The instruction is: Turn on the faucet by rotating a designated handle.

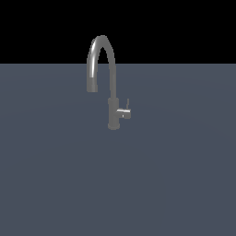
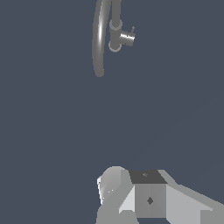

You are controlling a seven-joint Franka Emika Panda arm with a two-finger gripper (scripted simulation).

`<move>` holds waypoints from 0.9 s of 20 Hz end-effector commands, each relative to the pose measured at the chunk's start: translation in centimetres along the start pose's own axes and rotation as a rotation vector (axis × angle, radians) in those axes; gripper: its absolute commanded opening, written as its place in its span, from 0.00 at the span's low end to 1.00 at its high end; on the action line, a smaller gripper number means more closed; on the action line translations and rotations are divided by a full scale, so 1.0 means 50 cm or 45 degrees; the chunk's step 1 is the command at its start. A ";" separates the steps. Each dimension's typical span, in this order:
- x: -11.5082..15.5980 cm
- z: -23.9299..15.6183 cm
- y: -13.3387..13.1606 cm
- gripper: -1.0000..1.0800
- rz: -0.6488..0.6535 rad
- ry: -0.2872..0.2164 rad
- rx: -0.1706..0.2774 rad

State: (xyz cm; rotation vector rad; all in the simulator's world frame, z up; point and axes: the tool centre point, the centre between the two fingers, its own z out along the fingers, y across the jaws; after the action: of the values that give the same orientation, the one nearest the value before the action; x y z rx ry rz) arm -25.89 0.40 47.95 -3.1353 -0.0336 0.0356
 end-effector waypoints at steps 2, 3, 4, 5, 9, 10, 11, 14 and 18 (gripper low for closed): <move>0.000 0.000 -0.001 0.00 0.000 0.000 0.000; 0.001 0.000 0.000 0.00 0.002 -0.001 0.002; 0.003 0.000 0.000 0.00 0.004 -0.003 0.004; 0.005 0.001 -0.001 0.00 0.007 -0.006 0.007; 0.019 0.002 -0.003 0.00 0.030 -0.023 0.029; 0.024 0.003 -0.003 0.00 0.038 -0.029 0.037; 0.029 0.004 -0.004 0.00 0.047 -0.036 0.046; 0.049 0.007 -0.006 0.00 0.079 -0.061 0.078; 0.086 0.013 -0.008 0.00 0.137 -0.106 0.134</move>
State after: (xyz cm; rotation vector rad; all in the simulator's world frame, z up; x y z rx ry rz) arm -22.34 0.87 47.38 -3.0442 0.1056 0.1416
